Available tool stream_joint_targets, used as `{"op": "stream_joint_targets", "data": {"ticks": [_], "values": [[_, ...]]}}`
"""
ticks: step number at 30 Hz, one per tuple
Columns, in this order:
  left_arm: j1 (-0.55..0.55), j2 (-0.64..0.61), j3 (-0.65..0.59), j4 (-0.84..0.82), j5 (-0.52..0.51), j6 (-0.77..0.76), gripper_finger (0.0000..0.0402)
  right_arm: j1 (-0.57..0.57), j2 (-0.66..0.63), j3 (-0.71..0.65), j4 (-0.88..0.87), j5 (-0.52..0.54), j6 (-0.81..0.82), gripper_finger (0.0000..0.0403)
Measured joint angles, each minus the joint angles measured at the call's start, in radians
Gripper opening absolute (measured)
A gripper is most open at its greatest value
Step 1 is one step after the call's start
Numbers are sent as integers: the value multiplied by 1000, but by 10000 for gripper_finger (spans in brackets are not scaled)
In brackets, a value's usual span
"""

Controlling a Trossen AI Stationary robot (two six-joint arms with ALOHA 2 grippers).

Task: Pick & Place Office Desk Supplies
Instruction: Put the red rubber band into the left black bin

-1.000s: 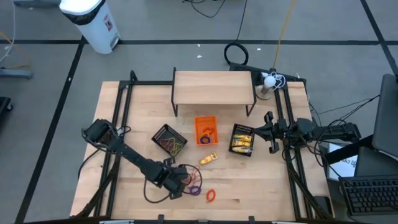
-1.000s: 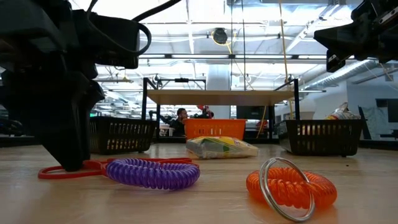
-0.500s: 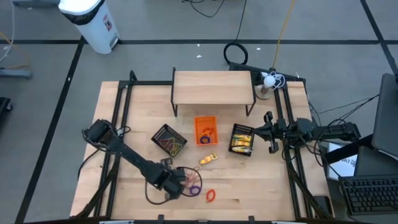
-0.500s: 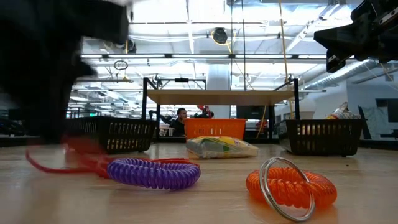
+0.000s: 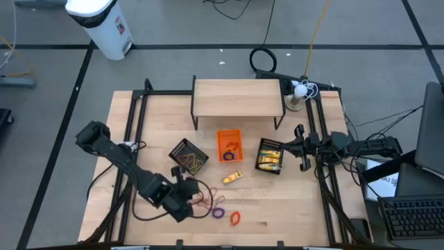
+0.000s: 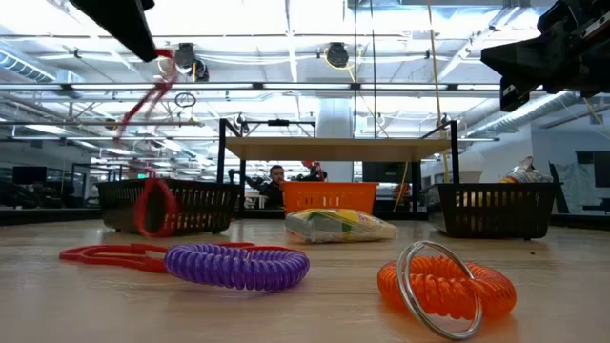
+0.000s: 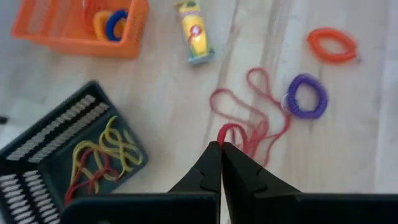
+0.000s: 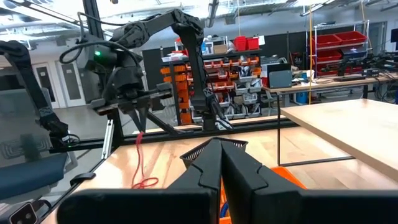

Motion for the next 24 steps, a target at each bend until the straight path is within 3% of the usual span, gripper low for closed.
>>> {"op": "stream_joint_targets", "data": {"ticks": [7,12,18,24], "values": [[-49,-17,1,-10,-113,52,1,0,0,0,0,0,3,4],[-75,-137,0,-8,-202,92,1,0,0,0,8,0,3,4],[-139,-386,-60,1,-359,201,1,0,0,0,12,-1,3,4],[-191,-694,-245,23,-458,229,1,0,0,0,16,-1,4,4]]}}
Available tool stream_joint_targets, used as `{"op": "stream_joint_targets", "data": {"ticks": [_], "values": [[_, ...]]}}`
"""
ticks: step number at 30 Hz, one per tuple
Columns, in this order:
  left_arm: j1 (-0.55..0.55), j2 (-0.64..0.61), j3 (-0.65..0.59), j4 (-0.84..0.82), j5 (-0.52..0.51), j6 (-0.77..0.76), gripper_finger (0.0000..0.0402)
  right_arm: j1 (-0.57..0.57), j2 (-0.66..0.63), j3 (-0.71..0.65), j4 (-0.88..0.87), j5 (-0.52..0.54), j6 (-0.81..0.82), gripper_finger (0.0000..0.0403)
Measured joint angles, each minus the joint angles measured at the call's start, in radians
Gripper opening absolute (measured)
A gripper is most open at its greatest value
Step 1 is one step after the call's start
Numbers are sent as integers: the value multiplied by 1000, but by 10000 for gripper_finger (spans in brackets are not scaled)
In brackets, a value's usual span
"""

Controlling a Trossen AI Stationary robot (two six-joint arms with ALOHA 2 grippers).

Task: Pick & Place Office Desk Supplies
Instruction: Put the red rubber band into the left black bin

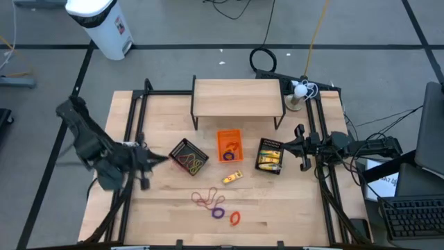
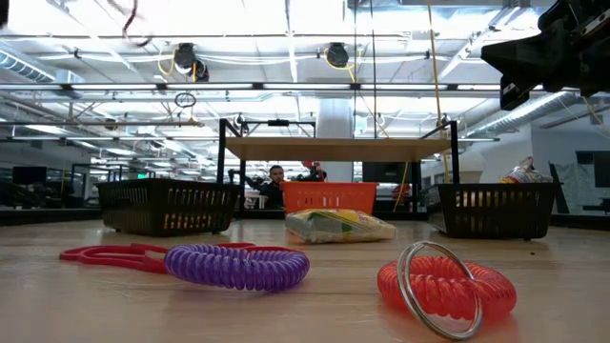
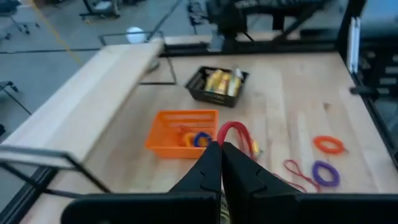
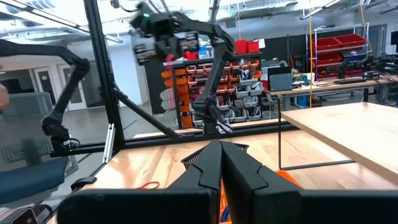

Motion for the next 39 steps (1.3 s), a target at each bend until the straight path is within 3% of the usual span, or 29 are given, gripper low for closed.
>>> {"op": "stream_joint_targets", "data": {"ticks": [3,5,8,11,14,18,29,39], "values": [[-8,-158,-125,65,-9,25,1,0,0,0,0,0,0,4],[2,-261,-222,217,8,123,1,0,0,0,2,0,0,4],[48,-385,-373,480,134,328,1,0,0,0,28,0,-20,4],[141,-472,-493,674,271,437,0,0,0,0,92,0,-69,4],[250,-511,-565,728,413,449,0,0,0,0,138,-2,-96,4],[327,-561,-614,691,471,428,0,0,0,0,171,1,-121,4],[257,-768,-701,693,363,433,0,0,0,0,109,0,-89,4],[254,-817,-740,731,272,400,0,0,0,0,68,0,-81,4]]}}
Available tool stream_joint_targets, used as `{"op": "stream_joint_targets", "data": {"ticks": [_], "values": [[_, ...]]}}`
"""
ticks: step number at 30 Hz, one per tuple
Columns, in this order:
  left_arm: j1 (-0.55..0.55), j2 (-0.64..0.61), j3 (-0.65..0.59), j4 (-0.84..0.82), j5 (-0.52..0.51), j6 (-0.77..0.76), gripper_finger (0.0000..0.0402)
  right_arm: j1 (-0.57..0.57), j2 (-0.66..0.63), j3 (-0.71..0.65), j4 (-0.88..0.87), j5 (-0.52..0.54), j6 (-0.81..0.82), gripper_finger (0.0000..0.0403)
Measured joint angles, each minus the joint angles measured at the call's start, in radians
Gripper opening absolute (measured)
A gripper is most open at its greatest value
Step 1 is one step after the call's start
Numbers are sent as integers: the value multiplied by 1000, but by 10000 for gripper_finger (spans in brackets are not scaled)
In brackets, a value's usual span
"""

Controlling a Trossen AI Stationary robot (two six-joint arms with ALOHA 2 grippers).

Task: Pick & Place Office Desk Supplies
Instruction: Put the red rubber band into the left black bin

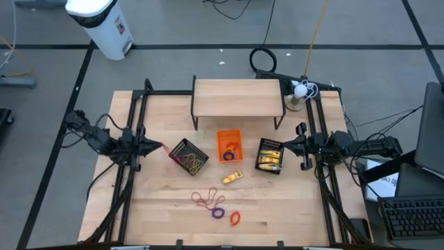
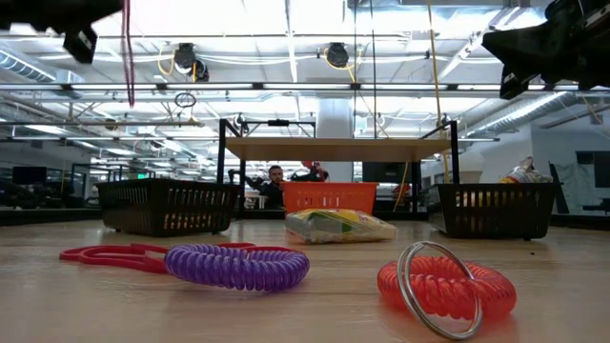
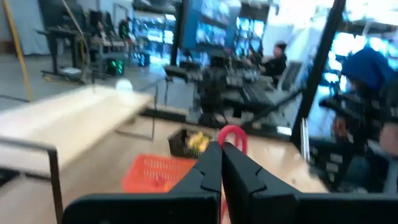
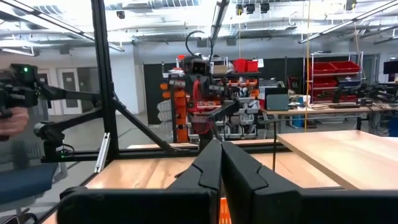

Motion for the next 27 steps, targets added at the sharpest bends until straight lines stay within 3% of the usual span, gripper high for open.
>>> {"op": "stream_joint_targets", "data": {"ticks": [6,11,15,19,27], "values": [[55,246,237,-38,17,112,0,0,0,0,29,3,-16,4],[143,544,528,-338,40,111,0,0,0,0,61,4,-33,4],[225,728,684,-599,116,69,0,0,0,0,61,4,-43,4],[304,824,743,-742,202,34,0,0,0,0,61,4,-43,4],[409,932,744,-824,317,33,0,0,0,0,60,4,-43,4]]}}
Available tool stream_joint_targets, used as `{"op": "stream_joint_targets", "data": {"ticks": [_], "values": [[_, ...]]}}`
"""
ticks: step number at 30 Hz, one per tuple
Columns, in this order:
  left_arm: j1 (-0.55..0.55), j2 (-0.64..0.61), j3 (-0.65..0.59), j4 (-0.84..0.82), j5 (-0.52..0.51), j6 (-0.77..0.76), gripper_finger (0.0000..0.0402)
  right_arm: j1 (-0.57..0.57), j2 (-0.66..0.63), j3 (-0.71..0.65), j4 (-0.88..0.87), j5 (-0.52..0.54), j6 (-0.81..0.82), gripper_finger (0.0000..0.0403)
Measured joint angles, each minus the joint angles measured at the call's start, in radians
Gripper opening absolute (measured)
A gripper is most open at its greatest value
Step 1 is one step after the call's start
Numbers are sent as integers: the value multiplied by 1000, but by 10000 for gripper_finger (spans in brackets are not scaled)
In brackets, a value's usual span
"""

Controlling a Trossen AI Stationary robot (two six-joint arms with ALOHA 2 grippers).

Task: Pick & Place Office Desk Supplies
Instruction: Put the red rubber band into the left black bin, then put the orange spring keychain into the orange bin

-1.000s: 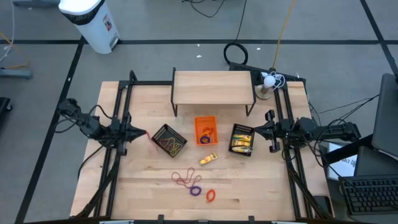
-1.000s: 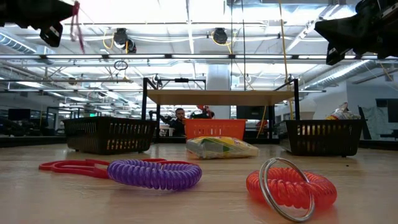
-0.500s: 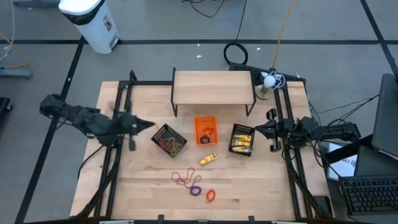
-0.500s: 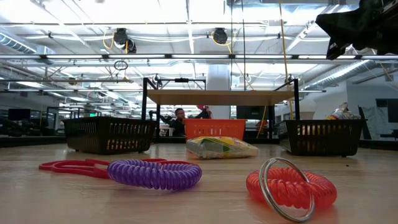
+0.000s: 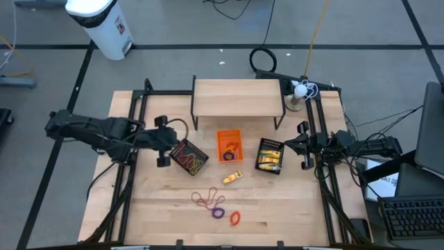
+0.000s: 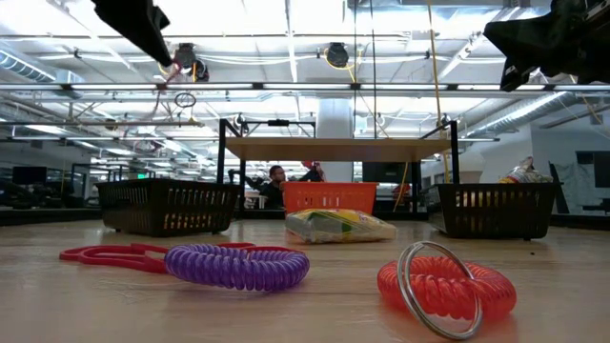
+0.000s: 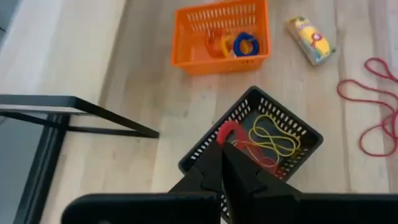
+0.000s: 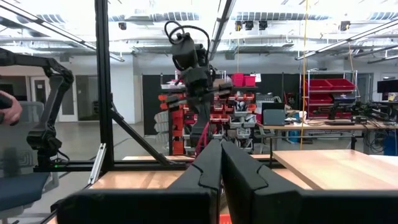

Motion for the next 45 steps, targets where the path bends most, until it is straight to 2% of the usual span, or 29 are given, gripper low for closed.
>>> {"op": "stream_joint_targets", "data": {"ticks": [10,20,24,28,35,38,41,45], "values": [[37,184,0,4,114,49,0,0,0,0,0,0,0,4],[42,307,0,-46,127,39,3,0,0,0,-1,-3,0,4],[57,318,0,-41,183,-18,31,0,0,0,-1,-3,0,4],[80,317,0,-35,266,-33,83,0,0,0,-1,-4,0,4],[110,287,-1,-38,286,-17,191,0,0,0,-1,-4,5,4],[116,231,-2,-8,279,25,219,0,0,0,-2,-4,8,4],[116,105,-4,137,298,84,218,0,0,0,-8,-4,18,4],[137,-112,-95,412,382,131,160,0,0,0,-16,-4,31,4]]}}
